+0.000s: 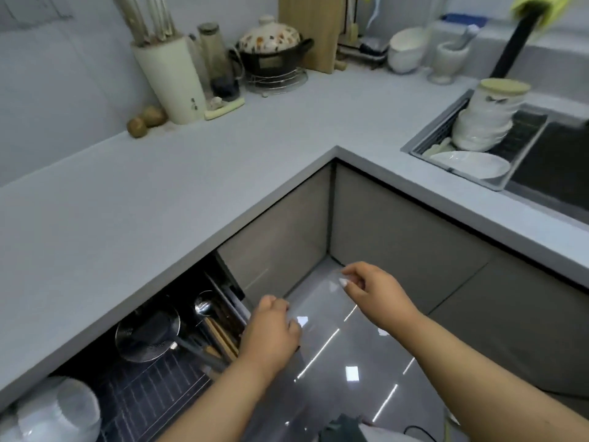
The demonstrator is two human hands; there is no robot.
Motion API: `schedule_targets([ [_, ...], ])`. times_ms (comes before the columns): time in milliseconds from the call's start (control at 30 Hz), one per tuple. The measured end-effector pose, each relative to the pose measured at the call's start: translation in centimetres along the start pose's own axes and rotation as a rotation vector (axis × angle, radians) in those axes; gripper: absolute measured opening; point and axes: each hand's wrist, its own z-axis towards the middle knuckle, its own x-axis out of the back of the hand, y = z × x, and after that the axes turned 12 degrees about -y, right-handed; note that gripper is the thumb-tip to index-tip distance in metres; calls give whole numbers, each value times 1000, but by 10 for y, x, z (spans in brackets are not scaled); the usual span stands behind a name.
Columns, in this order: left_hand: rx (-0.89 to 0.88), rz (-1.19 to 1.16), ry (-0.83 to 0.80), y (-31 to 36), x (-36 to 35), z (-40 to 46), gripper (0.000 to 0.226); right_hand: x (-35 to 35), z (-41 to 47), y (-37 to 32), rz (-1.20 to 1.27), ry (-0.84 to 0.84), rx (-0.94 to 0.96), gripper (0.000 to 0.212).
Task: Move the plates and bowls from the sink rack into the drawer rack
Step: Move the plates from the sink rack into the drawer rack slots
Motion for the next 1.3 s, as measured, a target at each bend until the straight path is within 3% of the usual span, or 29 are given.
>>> schedule_targets([
  [300,-171,81,-82,112,-28,77,44,107,5,79,56,188,-82,12],
  [500,-298,169,-58,145,-26,118,54,137,13,110,147,257,-200,11],
  [1000,-449,370,-142,275,13,333,69,258,101,153,190,539,-436,16],
  [1133,-406,490,-239,292,4,375,73,280,136,162,149,552,-481,19],
  [1300,-442,583,-155,290,-4,394,77,295,174,180,86,453,-597,23],
])
